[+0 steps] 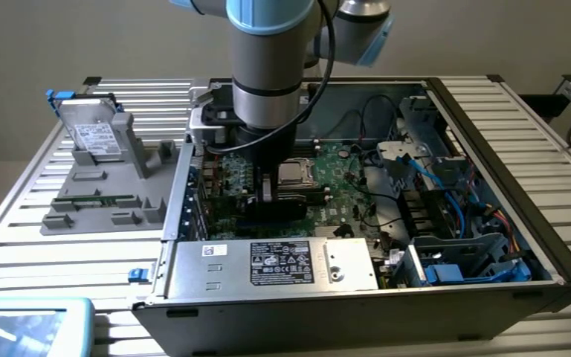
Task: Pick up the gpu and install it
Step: 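Insert the gpu into the slot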
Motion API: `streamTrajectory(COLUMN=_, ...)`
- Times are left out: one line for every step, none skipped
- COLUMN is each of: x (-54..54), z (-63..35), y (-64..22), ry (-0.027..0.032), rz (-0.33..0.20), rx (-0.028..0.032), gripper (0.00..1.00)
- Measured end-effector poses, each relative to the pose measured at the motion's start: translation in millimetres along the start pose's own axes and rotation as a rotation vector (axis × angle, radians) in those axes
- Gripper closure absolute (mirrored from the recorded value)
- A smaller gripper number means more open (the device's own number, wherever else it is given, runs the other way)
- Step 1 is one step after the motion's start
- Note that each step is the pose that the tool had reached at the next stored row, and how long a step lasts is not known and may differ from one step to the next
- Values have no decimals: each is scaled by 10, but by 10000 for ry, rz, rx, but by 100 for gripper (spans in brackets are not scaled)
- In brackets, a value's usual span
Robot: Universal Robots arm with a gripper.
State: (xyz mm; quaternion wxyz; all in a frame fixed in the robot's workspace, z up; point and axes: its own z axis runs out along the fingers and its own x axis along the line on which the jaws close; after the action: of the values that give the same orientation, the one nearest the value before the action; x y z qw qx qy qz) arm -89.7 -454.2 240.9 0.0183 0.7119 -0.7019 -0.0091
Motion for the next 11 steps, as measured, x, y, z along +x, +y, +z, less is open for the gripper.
streamTrajectory(x=0, z=3, y=0, ry=0, rz=0, rx=0, gripper=72)
streamTrajectory(x=0, z=4, y=-1, ry=0, rz=0, rx=0, gripper=72)
streamTrajectory(x=0, z=6, y=-3, ry=1, rz=1, rx=-1, gripper=72)
streamTrajectory(x=0, z=8, y=-3, ry=-1, rz=1, rx=0, gripper=72)
streamTrajectory(x=0, z=9, y=-4, ry=0, rz=1, rx=0, gripper=72)
streamTrajectory(x=0, z=12, y=-4, ry=-1, rz=1, rx=1, gripper=72)
streamTrajectory(x=0, z=15, y=-4, ry=-1, rz=1, rx=1, gripper=72)
streamTrajectory(x=0, z=17, y=-4, ry=1, rz=1, rx=2, gripper=72)
streamTrajectory(x=0, z=17, y=-4, ry=1, rz=0, rx=2, gripper=72)
streamTrajectory(x=0, z=17, y=-4, ry=1, rz=-1, rx=2, gripper=72)
streamTrajectory(x=-1, z=17, y=-4, ry=-3, rz=-1, rx=-7, gripper=72)
